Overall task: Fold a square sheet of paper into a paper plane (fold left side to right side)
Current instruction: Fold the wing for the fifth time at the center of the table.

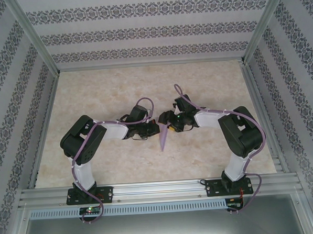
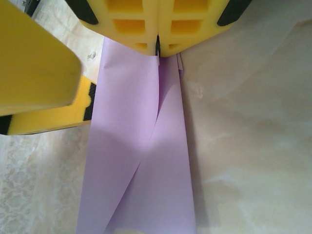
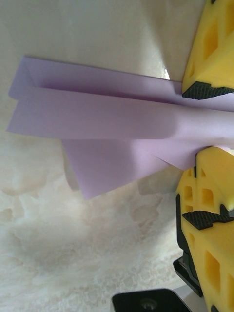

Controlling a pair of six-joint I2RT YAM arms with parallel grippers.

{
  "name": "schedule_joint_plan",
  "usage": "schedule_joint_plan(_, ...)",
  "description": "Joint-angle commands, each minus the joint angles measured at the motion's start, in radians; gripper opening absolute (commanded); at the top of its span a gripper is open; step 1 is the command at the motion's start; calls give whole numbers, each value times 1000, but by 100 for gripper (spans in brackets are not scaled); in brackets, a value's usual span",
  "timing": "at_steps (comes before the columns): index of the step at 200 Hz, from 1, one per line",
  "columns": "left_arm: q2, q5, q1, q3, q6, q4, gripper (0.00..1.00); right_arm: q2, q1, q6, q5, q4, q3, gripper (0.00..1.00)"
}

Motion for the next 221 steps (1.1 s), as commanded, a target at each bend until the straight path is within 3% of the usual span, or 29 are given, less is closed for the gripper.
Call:
schedule_joint_plan(1, 23, -12, 5, -7, 19, -2, 0, -82, -9, -33, 32, -1, -14, 64)
schedule_joint_plan(41, 27, -6, 5, -1, 21, -2, 0, -129, -17, -55, 68, -56, -27, 63)
schedule_joint_plan(77, 27, 2, 4, 6, 25, -4, 0, -68, -6, -20, 6, 13, -17, 31)
schedule_joint_plan(99, 27, 8, -1, 16, 36, -15, 0, -26, 1, -15, 10, 8, 13, 22)
schedule_joint_plan(221, 29, -2, -8, 28, 54, -50, 0, 59, 11, -78, 43, -109, 72, 20)
